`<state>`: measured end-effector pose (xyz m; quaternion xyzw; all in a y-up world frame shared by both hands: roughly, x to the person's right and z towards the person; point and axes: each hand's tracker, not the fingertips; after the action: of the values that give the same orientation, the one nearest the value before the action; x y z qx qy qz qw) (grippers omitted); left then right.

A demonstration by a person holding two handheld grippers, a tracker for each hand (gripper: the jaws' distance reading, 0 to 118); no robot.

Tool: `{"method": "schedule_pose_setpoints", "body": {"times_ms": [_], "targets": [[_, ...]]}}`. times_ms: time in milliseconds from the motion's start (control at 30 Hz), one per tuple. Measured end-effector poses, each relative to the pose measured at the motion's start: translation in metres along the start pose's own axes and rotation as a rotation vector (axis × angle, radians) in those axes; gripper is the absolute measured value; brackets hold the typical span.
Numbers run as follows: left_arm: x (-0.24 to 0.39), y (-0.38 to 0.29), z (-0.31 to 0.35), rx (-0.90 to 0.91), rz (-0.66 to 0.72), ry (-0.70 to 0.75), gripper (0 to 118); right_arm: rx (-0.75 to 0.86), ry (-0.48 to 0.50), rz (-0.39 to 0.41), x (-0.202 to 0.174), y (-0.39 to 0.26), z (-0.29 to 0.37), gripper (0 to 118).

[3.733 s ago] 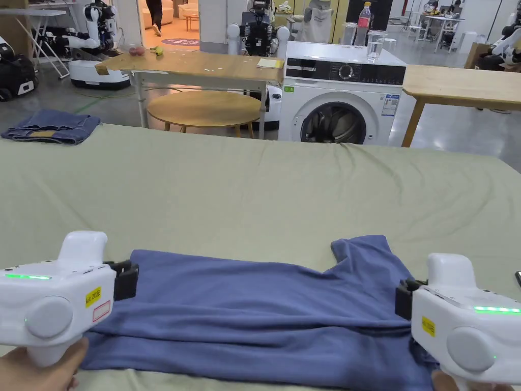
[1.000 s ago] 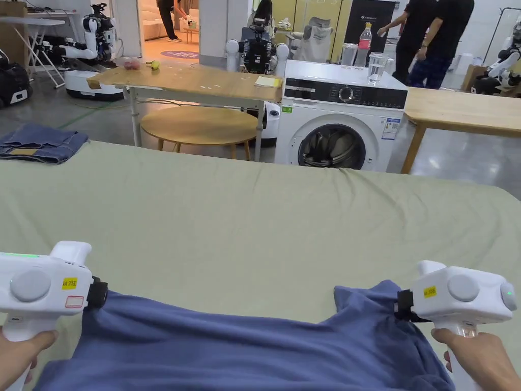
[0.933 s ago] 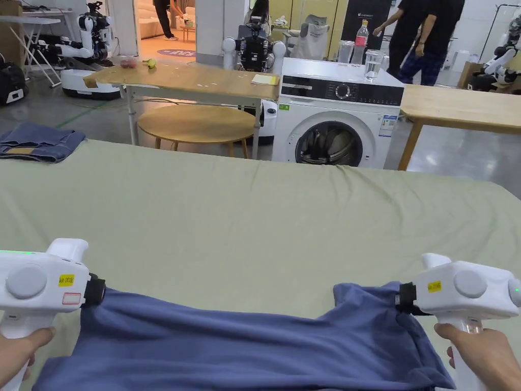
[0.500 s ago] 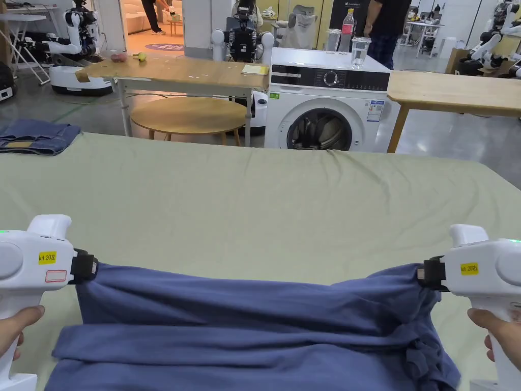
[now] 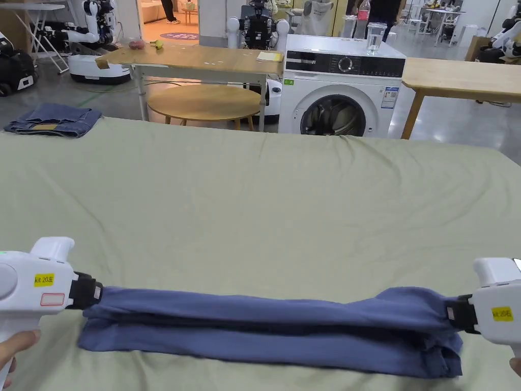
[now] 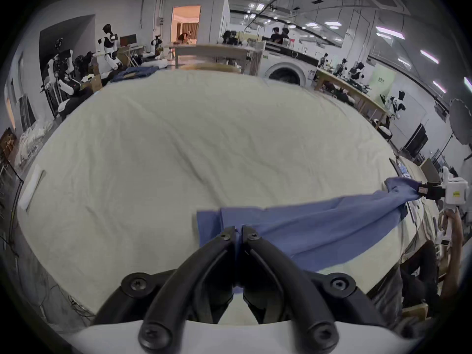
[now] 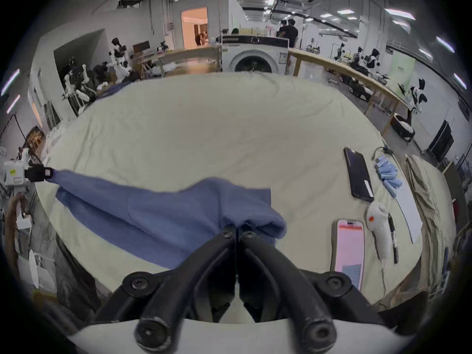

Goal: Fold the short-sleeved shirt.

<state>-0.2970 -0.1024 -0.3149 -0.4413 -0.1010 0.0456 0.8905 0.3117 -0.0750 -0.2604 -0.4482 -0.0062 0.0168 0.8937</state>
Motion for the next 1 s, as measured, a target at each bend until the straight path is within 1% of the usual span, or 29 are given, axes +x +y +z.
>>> {"method": "schedule_pose_setpoints", "body": {"times_ms": [100, 200, 300, 367, 500, 533, 567, 600, 667, 700, 767, 900, 1000], "targets": [[-0.002, -0.012, -0.013, -0.081, 0.007, 0.006, 0, -0.077, -0.042, 0.024, 0.001, -0.012, -0.021, 0], [-0.001, -0.018, -0.029, -0.164, 0.015, 0.032, 0, -0.116, -0.065, 0.017, -0.002, -0.022, -0.041, 0], [0.005, -0.023, -0.045, -0.198, 0.012, 0.055, 0, -0.166, -0.090, 0.011, -0.002, -0.030, -0.062, 0], [0.006, -0.025, -0.047, -0.186, 0.012, 0.065, 0, -0.189, -0.100, 0.015, -0.004, -0.035, -0.072, 0], [0.001, -0.019, -0.047, -0.194, 0.026, 0.064, 0, -0.191, -0.115, 0.019, -0.006, -0.033, -0.069, 0], [0.002, -0.017, -0.044, -0.199, 0.030, 0.064, 1, -0.193, -0.116, 0.022, -0.006, -0.031, -0.067, 2], [0.004, -0.014, -0.041, -0.197, 0.033, 0.069, 10, -0.194, -0.120, 0.027, -0.006, -0.028, -0.064, 10], [0.007, -0.011, -0.035, -0.185, 0.036, 0.077, 19, -0.190, -0.129, 0.035, -0.008, -0.026, -0.059, 21], [0.012, -0.004, -0.023, -0.110, 0.018, 0.116, 31, -0.139, -0.168, 0.061, -0.014, -0.020, -0.044, 46], [0.015, 0.000, -0.018, -0.073, 0.013, 0.125, 35, -0.103, -0.179, 0.065, -0.017, -0.017, -0.037, 48], [0.021, 0.008, -0.006, 0.011, 0.017, 0.108, 35, -0.045, -0.183, 0.067, -0.026, -0.010, -0.022, 48], [0.036, 0.017, 0.009, 0.189, -0.013, 0.073, 35, 0.110, -0.149, 0.004, -0.041, 0.004, -0.005, 48], [0.050, 0.018, 0.011, 0.296, -0.047, 0.100, 35, 0.267, -0.124, -0.030, -0.059, 0.008, -0.002, 48]]}}
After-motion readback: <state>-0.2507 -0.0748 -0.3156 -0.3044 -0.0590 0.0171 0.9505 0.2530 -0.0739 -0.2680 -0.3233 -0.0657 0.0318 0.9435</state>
